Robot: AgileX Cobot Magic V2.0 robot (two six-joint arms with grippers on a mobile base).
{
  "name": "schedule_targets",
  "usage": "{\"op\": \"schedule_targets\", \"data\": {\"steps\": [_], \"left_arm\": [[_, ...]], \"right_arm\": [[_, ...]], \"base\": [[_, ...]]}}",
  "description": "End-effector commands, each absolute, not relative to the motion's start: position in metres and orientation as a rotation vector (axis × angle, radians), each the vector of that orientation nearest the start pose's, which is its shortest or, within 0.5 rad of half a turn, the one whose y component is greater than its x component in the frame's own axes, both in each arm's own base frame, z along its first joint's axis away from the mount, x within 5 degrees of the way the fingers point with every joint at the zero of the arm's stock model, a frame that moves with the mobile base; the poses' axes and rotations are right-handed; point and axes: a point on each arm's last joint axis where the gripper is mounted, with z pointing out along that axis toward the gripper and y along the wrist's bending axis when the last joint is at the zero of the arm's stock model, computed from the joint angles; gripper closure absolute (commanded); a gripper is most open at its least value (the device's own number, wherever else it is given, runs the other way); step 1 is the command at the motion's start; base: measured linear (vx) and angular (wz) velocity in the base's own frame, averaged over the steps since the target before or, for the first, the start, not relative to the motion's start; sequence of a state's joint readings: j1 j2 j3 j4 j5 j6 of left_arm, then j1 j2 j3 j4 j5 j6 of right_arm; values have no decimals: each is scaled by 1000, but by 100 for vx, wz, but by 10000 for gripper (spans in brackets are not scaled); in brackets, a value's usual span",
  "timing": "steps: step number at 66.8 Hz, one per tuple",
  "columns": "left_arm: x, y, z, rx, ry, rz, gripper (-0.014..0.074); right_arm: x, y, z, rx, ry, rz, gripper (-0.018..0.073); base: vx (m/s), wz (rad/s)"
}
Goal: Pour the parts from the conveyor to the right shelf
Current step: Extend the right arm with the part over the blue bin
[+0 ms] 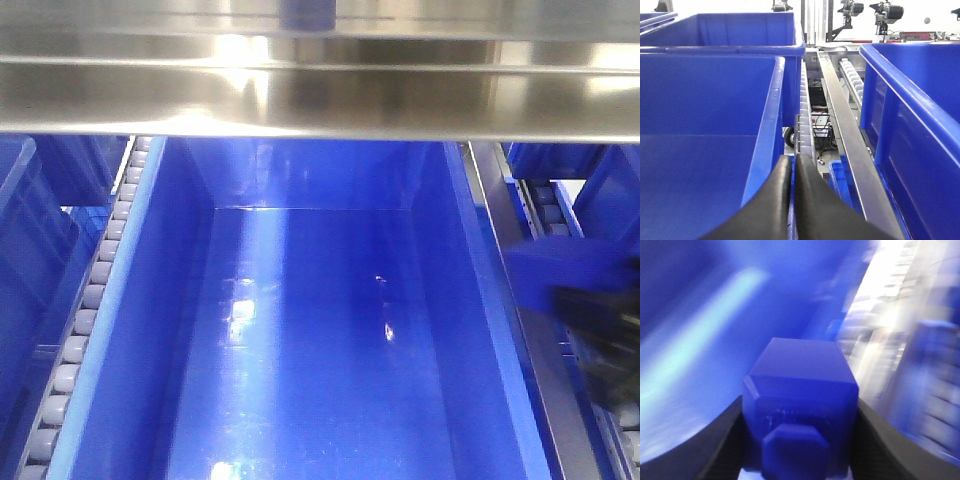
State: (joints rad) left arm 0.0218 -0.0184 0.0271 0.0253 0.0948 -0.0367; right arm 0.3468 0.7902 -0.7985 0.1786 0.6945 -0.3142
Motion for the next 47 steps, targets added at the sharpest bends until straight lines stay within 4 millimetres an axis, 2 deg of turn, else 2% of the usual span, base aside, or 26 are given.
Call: {"op": "schedule_targets", "data": {"steps": [1,14,24,36,47], "left_arm": [[54,1,210,-31,1488,-7,603],[54,1,210,-31,1488,-7,603],[54,1,210,-31,1487,-7,603],[54,1,210,-31,1487,-7,603],[54,1,210,-31,1487,-7,603]], "right_arm": [[159,81,361,-686,2013,278,555],[190,127,353,-795,2079,352,554],[215,163,347,-830,2158,336,554],[251,200,323,-854,2411,265,550],[280,225,303,-857,2551,241,541]], "base": [[0,0],[0,0],[0,0],[0,0],[0,0]]}}
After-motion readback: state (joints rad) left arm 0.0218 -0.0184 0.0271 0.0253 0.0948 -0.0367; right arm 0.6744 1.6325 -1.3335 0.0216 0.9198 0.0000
